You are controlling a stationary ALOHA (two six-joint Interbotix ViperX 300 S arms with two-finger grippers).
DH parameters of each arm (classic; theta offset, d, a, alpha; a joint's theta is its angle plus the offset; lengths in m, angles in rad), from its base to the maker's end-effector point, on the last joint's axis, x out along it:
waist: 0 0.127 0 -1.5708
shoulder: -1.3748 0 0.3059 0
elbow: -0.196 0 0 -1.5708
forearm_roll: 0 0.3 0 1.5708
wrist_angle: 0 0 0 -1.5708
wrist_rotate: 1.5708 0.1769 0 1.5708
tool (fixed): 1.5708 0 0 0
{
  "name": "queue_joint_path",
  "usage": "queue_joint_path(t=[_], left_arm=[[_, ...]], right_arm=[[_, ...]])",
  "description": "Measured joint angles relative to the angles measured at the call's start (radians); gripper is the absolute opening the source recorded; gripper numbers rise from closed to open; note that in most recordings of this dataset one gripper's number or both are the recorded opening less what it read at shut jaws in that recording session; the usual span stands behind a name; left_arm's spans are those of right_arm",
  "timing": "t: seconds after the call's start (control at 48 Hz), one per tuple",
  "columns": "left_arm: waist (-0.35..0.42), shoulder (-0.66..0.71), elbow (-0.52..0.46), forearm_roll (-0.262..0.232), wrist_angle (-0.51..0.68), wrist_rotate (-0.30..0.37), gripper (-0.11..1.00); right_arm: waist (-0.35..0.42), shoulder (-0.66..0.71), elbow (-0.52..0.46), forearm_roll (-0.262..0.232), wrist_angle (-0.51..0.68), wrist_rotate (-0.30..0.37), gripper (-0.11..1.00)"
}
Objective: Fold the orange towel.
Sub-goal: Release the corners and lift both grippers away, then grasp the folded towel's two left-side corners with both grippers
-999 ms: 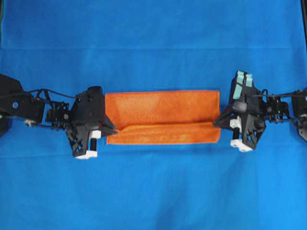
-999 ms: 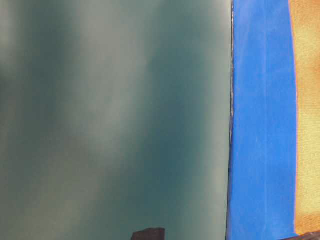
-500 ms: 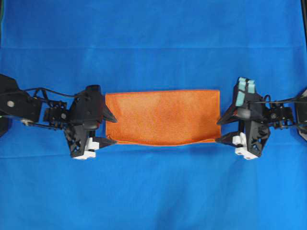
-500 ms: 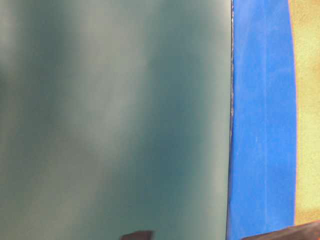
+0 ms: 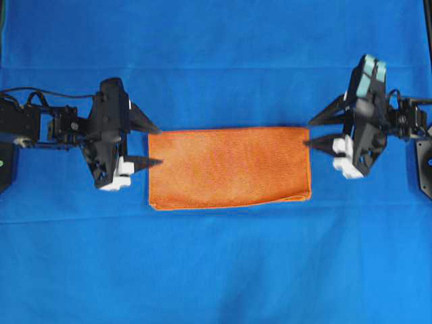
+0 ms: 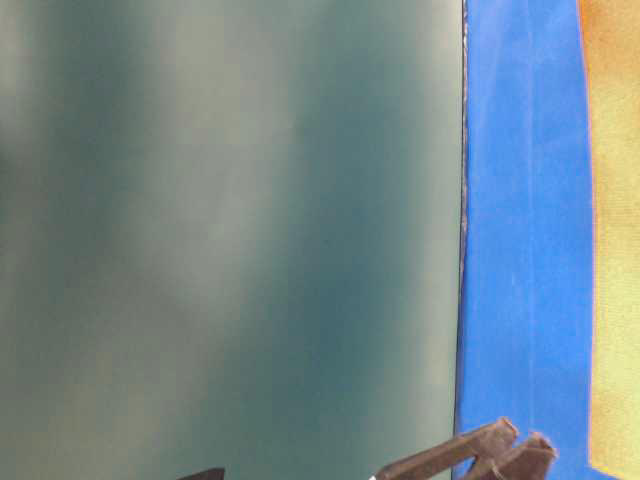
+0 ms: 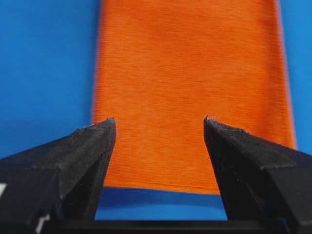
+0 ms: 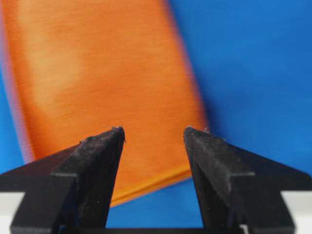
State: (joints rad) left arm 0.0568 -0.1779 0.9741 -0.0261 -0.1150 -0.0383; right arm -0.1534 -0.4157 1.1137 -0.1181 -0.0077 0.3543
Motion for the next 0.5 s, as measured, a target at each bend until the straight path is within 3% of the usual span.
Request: queue_joint_path(t=[0.291,0.5], left_arm=[[0.035,0.078,-0.003,0.0,-0.018,0.008,0.65],[0.11,0.19,-0.008,0.0,-0.043,0.009,0.65]], right_arm=[[-0.046,0.133,-0.034,-0.041,-0.009,0.0,0.57],[-0.089,0.279,-0.055,-0.046,-0.04,0.0,0.57]])
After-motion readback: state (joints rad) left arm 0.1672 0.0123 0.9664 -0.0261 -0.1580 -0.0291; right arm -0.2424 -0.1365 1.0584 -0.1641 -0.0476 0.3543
